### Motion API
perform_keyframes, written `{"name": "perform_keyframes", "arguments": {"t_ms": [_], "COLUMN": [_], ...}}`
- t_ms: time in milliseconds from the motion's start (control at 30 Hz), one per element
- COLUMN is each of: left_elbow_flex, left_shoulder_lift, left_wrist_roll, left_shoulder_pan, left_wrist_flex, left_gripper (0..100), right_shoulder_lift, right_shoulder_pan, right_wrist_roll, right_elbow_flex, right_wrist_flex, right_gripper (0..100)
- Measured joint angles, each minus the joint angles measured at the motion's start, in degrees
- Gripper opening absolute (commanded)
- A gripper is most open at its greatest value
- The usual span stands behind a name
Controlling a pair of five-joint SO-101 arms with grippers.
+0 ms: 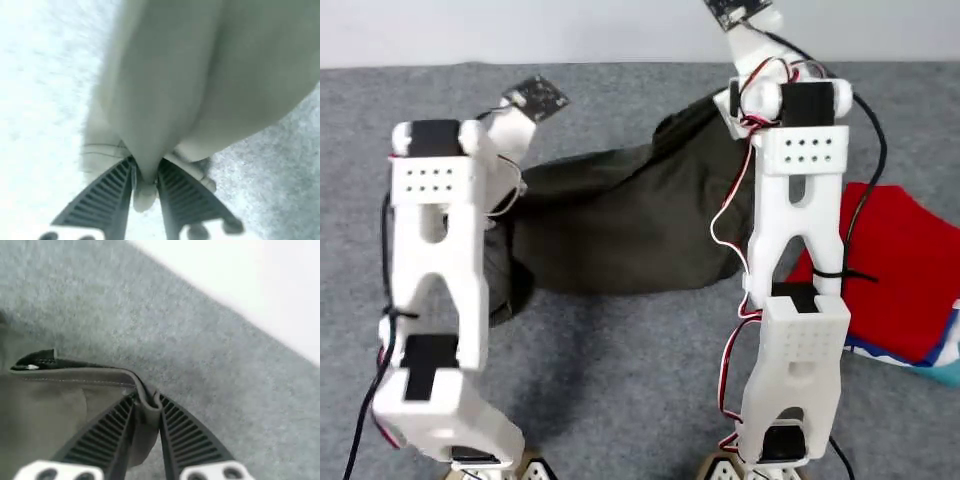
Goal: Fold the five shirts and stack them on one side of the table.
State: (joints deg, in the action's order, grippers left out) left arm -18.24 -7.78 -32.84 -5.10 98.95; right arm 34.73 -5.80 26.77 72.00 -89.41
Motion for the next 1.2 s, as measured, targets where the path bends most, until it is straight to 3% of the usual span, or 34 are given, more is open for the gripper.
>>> {"name": "perform_keyframes", "arguments": {"t_ms": [467,600,867,1200], "left_elbow_flex": [1.2,-0.4,-19.3,-46.2], "left_shoulder_lift": [3.1,3.7,8.1,9.3], "left_wrist_roll": [0.0,3.5,13.7,14.6], "left_shoulder_pan": [-1.7,-1.7,-4.9,-6.5], "left_wrist_flex": [0.2,0.2,0.5,0.6], "left_gripper": [1,1,1,1], "right_shoulder_lift": [0.0,-1.1,-15.0,-32.6], "right_shoulder_pan": [0.0,0.0,0.0,0.0], "right_wrist_roll": [0.0,0.0,0.0,7.1], "right_elbow_flex": [9.1,9.1,9.1,9.2], "right_wrist_flex": [-6.8,-6.8,-6.8,-2.3], "right_gripper": [1.0,1.0,1.0,1.0]}}
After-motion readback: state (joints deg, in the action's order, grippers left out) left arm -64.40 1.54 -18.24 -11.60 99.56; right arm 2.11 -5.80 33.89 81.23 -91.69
